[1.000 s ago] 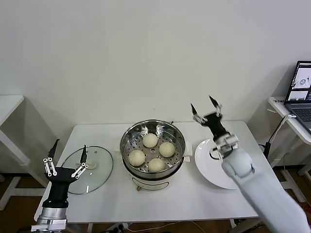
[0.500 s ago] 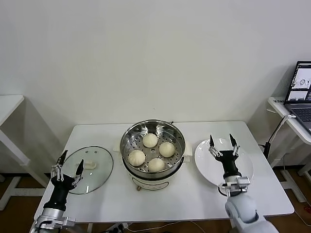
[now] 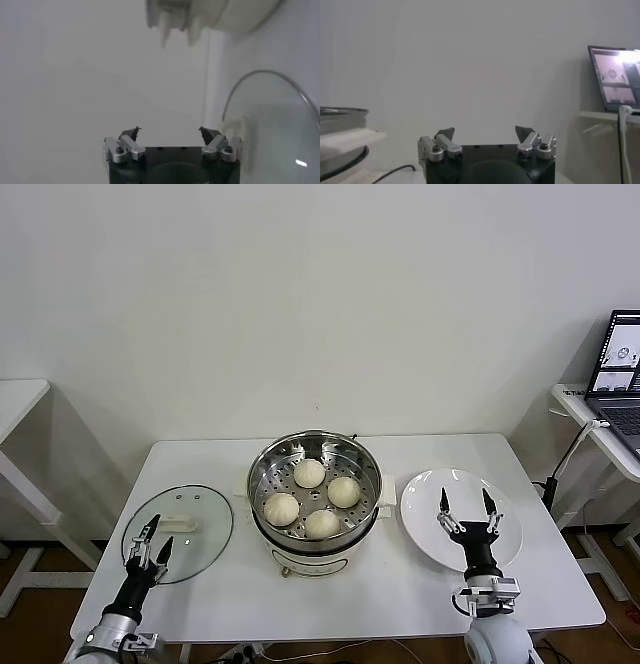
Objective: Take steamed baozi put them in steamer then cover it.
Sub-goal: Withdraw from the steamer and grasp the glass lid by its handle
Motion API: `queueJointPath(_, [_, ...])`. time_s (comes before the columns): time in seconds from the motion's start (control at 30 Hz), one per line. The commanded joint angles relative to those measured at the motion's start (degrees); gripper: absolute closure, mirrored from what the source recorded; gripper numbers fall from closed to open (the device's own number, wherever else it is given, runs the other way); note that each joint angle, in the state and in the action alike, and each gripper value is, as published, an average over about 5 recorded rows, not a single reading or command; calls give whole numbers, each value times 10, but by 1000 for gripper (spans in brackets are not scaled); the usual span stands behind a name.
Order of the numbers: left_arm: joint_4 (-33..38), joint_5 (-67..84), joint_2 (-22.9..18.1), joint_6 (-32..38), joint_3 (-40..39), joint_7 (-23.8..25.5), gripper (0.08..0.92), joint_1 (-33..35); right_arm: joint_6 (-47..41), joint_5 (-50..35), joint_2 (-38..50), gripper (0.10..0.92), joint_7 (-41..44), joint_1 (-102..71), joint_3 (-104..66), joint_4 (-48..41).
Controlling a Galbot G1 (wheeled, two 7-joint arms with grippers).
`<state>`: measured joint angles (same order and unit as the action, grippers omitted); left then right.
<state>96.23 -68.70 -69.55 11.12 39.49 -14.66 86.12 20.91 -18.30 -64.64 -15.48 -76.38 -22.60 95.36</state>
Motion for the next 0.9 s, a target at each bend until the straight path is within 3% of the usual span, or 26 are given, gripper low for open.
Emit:
queueJointPath(0.03, [-124,-82,4,3,-16,-22,177,-95,2,14,-15,203,-2,-24,-12,-1])
queueJointPath(0.9, [-233,-87,-4,-1,-42,-25,177,-201,4,37,-23,203,0,-21,-10,-11])
